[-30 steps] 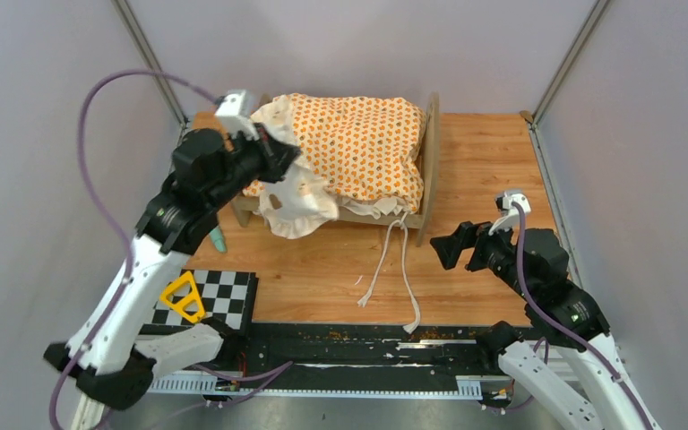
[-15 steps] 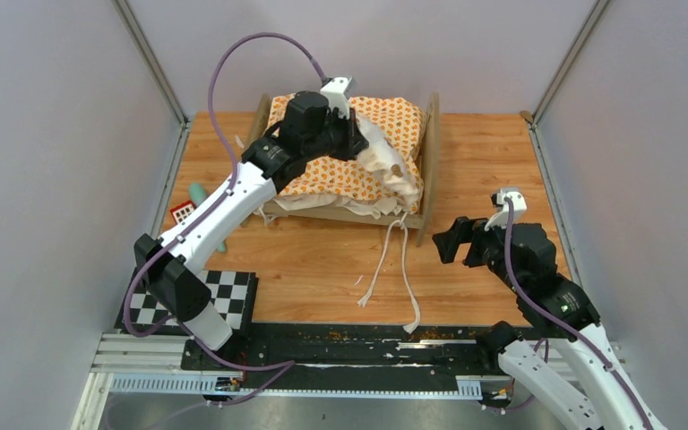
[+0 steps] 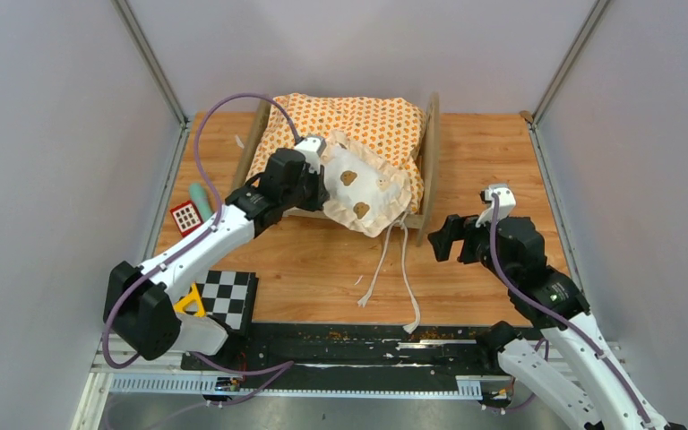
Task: Set up the pet bed
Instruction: Place the pillow on the mattress.
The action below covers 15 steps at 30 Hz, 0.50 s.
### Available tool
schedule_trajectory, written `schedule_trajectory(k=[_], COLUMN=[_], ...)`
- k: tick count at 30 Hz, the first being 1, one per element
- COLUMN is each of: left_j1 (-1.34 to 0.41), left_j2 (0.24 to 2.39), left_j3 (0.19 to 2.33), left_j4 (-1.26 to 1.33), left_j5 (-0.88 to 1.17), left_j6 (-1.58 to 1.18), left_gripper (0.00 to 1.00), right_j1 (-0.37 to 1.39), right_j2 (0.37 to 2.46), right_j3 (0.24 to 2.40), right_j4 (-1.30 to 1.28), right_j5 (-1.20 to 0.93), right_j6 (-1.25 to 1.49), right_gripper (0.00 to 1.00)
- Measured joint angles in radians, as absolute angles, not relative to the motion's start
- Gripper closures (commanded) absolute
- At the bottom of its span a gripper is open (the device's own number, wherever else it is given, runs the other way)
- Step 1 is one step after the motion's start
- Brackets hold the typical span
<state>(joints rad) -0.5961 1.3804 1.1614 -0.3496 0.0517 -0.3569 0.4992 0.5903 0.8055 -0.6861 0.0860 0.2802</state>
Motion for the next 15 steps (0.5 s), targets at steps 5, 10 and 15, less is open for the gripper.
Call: schedule_trajectory(k=[5, 10, 15], left_j1=[-0.591, -0.588, -0.587], left_j2=[1.36, 1.367, 1.373], left_j3=[1.047, 1.01, 0.989], left_j4=[-0.282, -0.236, -0.175], left_j5=[-0.017, -0.055, -0.101], left_j6=[-0.348, -0.337, -0.326], left_gripper=[1.0, 1.0, 1.0], right_j1=[0.499, 0.499, 0.499], right_j2=[0.629, 0.692, 0.841], right_j3=[0.804, 0.812, 0.898], right_j4=[-0.65, -0.59, -0.531], right_j5=[0.036, -0.029, -0.118], right_j6=[0.236, 0.186, 0.143], right_gripper=[0.01, 0.01, 0.0])
